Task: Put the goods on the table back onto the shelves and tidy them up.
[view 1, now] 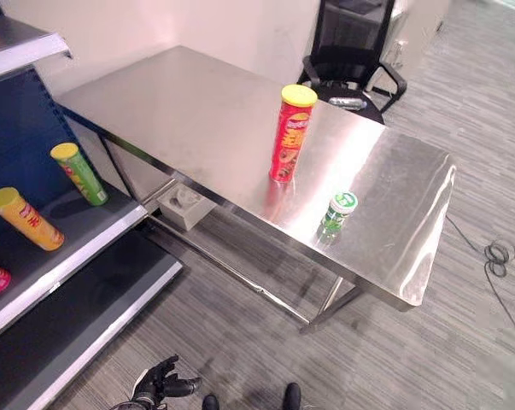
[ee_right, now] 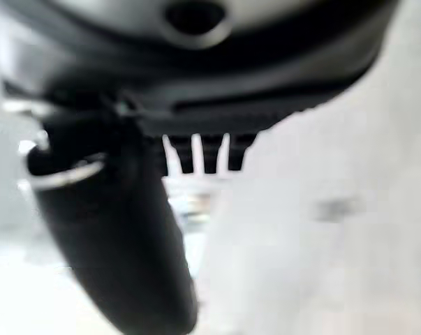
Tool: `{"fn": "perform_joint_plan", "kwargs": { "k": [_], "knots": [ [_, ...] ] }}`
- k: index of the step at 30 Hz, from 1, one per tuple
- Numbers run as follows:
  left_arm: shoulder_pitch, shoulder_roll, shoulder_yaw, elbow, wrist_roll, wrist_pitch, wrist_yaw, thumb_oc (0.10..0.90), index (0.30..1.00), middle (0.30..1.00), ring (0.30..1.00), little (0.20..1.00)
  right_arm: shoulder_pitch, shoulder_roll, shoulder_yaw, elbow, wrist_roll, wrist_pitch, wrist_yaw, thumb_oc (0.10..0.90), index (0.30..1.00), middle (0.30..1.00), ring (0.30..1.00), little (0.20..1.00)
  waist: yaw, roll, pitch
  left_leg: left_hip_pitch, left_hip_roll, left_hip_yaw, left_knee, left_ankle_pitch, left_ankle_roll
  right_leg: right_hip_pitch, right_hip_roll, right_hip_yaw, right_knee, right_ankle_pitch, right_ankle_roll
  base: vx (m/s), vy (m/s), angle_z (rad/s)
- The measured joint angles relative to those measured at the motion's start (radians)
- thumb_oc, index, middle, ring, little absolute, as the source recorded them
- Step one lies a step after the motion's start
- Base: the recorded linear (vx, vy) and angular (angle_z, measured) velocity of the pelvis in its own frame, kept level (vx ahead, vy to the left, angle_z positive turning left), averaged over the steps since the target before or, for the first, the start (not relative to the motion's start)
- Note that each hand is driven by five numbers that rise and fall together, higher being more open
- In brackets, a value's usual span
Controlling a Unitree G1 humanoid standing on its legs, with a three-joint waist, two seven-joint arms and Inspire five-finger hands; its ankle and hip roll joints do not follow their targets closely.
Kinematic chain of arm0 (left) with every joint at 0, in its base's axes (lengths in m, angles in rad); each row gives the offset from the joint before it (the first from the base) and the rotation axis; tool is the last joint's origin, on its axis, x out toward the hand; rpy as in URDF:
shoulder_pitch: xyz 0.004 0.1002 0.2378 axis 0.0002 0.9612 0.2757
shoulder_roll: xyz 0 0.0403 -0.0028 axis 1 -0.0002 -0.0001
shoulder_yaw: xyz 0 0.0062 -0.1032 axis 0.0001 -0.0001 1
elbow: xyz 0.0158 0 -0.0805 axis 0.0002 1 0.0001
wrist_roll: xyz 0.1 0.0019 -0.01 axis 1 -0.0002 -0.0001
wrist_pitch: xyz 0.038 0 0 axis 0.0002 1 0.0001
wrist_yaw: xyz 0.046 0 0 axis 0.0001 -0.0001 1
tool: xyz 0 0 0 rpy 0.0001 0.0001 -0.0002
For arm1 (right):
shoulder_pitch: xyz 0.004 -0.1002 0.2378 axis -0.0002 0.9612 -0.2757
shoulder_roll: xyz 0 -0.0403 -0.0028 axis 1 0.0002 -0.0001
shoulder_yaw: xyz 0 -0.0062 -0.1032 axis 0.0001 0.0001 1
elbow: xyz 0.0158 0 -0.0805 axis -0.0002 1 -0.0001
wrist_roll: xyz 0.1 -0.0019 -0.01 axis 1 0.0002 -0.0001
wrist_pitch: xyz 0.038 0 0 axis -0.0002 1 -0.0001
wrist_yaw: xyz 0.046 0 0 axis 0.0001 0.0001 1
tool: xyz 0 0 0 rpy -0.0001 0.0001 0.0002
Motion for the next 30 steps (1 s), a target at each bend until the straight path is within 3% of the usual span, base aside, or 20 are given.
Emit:
{"fn": "perform_joint_plan", "kwargs": {
  "k": [2, 4, 6, 10, 11, 14, 19, 21, 30],
  "knots": [
    [0.018, -0.024, 0.0, 0.058, 0.002, 0.001, -0.002, 0.8, 0.9, 0.9, 0.9, 0.9, -0.022, -0.004, 0.027, -0.329, 0.032, -0.021, 0.021, 0.8, 0.9, 0.9, 0.9, 0.9, -0.007, 0.009, -0.005, -0.001, -0.001, 0.002, -0.003, -0.005, -0.005, 0.002, -0.002, 0.0, 0.0, -0.003, 0.004, 0.03, 0.024, -0.08],
    [0.042, -0.024, -0.001, 0.059, 0.004, 0.003, -0.008, 0.8, 0.9, 0.9, 0.9, 0.9, -0.064, -0.034, 0.12, -0.447, 0.044, -0.105, 0.082, 0.8, 0.9, 0.9, 0.9, 0.9, -0.012, -0.003, -0.015, 0.001, 0.002, 0.003, -0.001, -0.004, -0.006, 0.003, 0.001, 0.003, 0.0, -0.003, 0.004, 0.01, 0.007, -0.02],
    [0.054, -0.014, -0.002, 0.065, 0.015, 0.002, -0.017, 0.8, 0.9, 0.9, 0.9, 0.9, -0.114, -0.079, 0.221, -0.439, 0.045, -0.146, 0.151, 0.8, 0.9, 0.9, 0.9, 0.9, 0.015, -0.03, -0.032, -0.006, 0.004, -0.001, 0.0, -0.004, -0.007, 0.003, 0.001, -0.009, 0.0, -0.006, 0.008, 0.01, 0.007, 0.14],
    [0.053, 0.004, -0.004, 0.044, 0.019, 0.002, -0.022, 0.8, 0.9, 0.9, 0.9, 0.9, -0.172, 0.009, 0.316, -0.33, 0.101, -0.129, 0.22, 0.8, 0.9, 0.9, 0.9, 0.9, 0.08, -0.076, -0.064, -0.013, 0.001, -0.022, 0.003, 0.004, -0.006, 0.001, -0.001, -0.023, 0.0, -0.007, 0.009, 0.0, 0.006, 0.2],
    [0.054, 0.004, -0.003, 0.044, 0.018, 0.001, -0.023, 0.8, 0.9, 0.9, 0.9, 0.9, -0.173, 0.0, 0.391, -0.323, 0.106, -0.085, 0.244, 0.8, 0.9, 0.9, 0.9, 0.9, 0.081, -0.075, -0.063, -0.018, -0.007, -0.033, 0.003, 0.006, -0.003, 0.002, -0.007, -0.038, 0.0, -0.006, 0.009, -0.01, 0.007, 0.21],
    [0.053, 0.006, -0.001, 0.043, 0.019, 0.001, -0.023, 0.8, 0.9, 0.9, 0.9, 0.9, -0.151, -0.001, 0.485, -0.326, 0.104, -0.041, 0.321, 0.8, 0.9, 0.9, 0.9, 0.9, 0.082, -0.063, -0.055, -0.021, -0.014, -0.037, 0.003, 0.007, -0.001, 0.002, -0.017, -0.041, 0.0, -0.005, 0.01, 0.0, -0.001, 0.08],
    [0.061, -0.006, 0.011, 0.021, 0.018, -0.009, -0.025, 0.8, 0.9, 0.9, 0.9, 0.9, -0.103, -0.004, 0.493, -0.322, 0.078, 0.016, 0.355, 0.8, 0.9, 0.9, 0.9, 0.9, 0.089, -0.005, -0.012, -0.022, -0.015, -0.04, 0.003, 0.006, 0.0, 0.001, -0.017, -0.046, 0.0, -0.006, 0.011, 0.0, 0.0, 0.0],
    [0.061, -0.014, 0.027, 0.021, 0.018, -0.011, -0.027, 0.8, 0.9, 0.9, 0.9, 0.9, -0.084, -0.018, 0.493, -0.322, 0.038, 0.031, 0.355, 0.8, 0.9, 0.9, 0.9, 0.9, 0.083, 0.004, -0.003, -0.025, -0.012, -0.049, 0.003, 0.007, -0.001, 0.001, -0.015, -0.052, 0.0, -0.006, 0.011, 0.0, -0.004, 0.07],
    [0.06, -0.015, 0.031, 0.022, 0.019, -0.013, -0.028, 0.8, 0.9, 0.9, 0.9, 0.9, -0.066, 0.017, 0.399, -0.321, -0.026, 0.038, 0.326, 0.8, 0.9, 0.9, 0.9, 0.9, 0.072, -0.004, 0.005, -0.033, -0.01, -0.061, 0.003, 0.009, -0.002, 0.002, -0.014, -0.074, 0.0, -0.009, 0.014, 0.0, -0.007, 0.05]
  ]
}}
